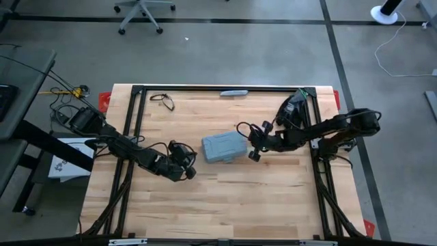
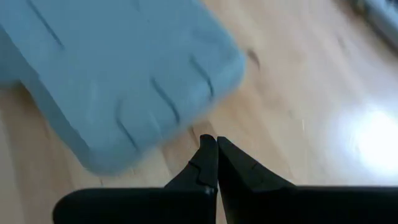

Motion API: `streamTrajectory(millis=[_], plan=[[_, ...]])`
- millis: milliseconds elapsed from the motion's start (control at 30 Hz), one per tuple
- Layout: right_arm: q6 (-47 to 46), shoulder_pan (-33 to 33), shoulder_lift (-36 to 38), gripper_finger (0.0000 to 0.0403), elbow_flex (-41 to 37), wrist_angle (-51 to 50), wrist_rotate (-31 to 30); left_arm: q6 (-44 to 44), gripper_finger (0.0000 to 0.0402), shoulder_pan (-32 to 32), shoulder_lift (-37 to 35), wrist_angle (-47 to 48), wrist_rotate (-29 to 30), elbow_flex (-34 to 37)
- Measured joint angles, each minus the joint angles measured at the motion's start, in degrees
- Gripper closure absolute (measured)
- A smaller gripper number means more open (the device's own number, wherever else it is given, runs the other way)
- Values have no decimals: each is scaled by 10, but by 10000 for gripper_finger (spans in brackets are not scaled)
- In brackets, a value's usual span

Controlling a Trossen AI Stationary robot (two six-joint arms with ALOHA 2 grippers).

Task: Prefit tool cases
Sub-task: Open the gray tool case

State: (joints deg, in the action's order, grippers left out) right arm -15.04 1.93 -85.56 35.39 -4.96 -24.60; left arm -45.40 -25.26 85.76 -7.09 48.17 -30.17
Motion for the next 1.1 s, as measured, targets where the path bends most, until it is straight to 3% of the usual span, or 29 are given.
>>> streamTrajectory(millis=[333,700,833,1100], plan=[[-55,0,1,403,-64,72,42,-1,401,24,27,-16,-13,0],[-55,6,1,403,-64,106,65,32,401,63,152,-192,-83,0],[-55,7,1,403,-64,109,73,35,401,72,160,-199,-109,0],[-59,7,1,403,-64,118,86,36,401,73,156,-199,-107,0]])
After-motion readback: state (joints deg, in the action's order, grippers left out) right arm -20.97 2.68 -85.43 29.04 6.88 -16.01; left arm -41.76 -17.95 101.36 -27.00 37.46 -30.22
